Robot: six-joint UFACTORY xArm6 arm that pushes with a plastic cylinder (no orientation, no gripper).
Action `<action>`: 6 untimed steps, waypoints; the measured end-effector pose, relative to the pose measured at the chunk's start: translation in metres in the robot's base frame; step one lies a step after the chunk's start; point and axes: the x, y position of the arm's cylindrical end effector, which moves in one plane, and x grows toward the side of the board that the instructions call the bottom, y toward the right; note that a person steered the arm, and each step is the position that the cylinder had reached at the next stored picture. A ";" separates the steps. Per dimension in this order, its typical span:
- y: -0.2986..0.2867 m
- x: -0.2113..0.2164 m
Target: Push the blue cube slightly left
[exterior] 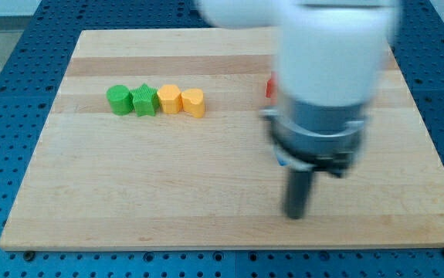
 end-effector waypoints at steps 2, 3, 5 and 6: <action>0.064 -0.019; 0.052 -0.094; 0.014 -0.097; -0.007 -0.097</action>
